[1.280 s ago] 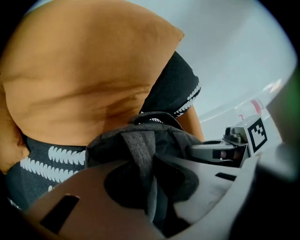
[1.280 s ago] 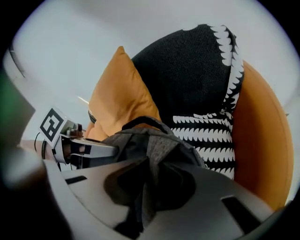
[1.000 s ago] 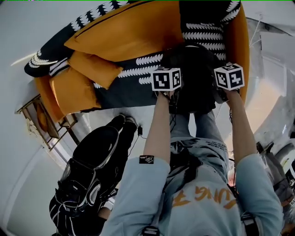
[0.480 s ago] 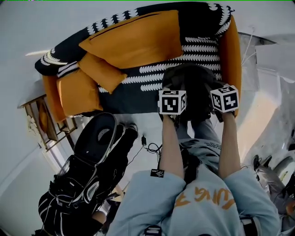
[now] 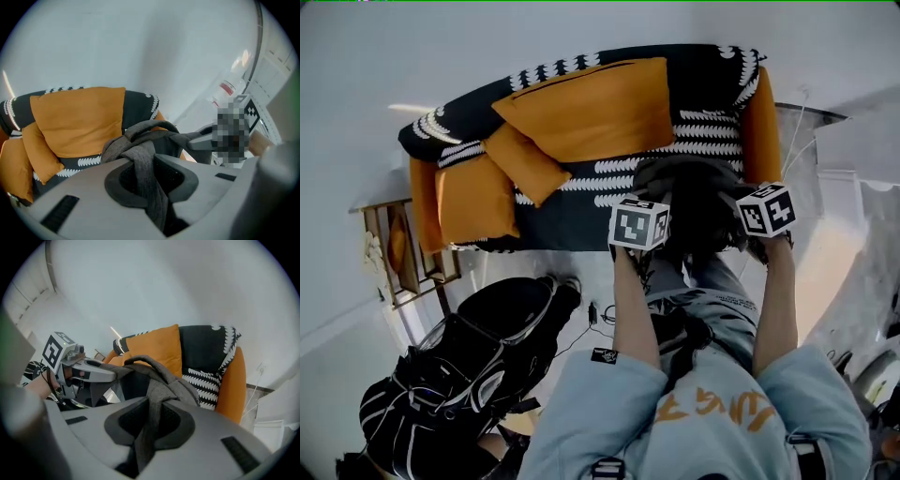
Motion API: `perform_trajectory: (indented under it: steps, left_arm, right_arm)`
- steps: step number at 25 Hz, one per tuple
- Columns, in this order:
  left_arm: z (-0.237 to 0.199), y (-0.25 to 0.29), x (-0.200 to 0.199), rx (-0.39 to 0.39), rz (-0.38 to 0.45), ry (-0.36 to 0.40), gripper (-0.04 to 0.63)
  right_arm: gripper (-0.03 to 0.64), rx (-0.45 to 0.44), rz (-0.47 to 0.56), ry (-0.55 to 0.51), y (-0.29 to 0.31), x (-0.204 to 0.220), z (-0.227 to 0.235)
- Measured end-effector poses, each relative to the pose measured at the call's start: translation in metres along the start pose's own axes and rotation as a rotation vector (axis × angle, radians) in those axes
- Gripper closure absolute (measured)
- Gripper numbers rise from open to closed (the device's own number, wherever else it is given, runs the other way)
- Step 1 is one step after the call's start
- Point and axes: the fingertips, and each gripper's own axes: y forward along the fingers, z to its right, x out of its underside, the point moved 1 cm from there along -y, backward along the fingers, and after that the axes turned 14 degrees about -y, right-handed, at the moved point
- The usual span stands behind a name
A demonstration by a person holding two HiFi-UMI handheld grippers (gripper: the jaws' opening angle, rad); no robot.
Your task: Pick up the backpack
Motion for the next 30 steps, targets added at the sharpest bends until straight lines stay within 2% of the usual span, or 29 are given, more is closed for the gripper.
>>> perform_trajectory:
  steps: [4,7,12,17,21,26,30]
  left_arm:
    - [0.019,-0.027,-0.022,0.009,0.057,0.025,0.531]
    - [0.044,-0.037,-0.035,0.005,0.102,0.073,0.531]
    - [0.077,-0.064,-0.054,0.005,0.234,0.136,0.531]
    - [0.111,-0.106,-0.089,-0.006,0.402,0.225,0.531]
    - [0.134,-0.142,-0.121,-0.055,0.541,0.302,0.531]
    - [0.157,-0.177,-0.149,-0.072,0.655,0.401,0.531]
    - [0.168,-0.201,-0.168,-0.042,0.741,0.43,0.531]
  right_arm:
    - [0.565,0.01,0.032,-0.056,-0.032,-0.025,-0.003]
    - [0.565,0.025,0.074,-0.108,-0.057,-0.032,0.008]
    - [0.565,0.08,0.181,-0.216,-0.101,-0.053,0.012]
    - [0.565,0.179,0.336,-0.339,-0.154,-0.096,0.008]
    - [0.565,0.27,0.432,-0.439,-0.193,-0.133,0.0]
    - [0.564,0.364,0.555,-0.497,-0.231,-0.165,-0.008]
    - [0.563,0.415,0.652,-0.541,-0.255,-0.188,-0.013]
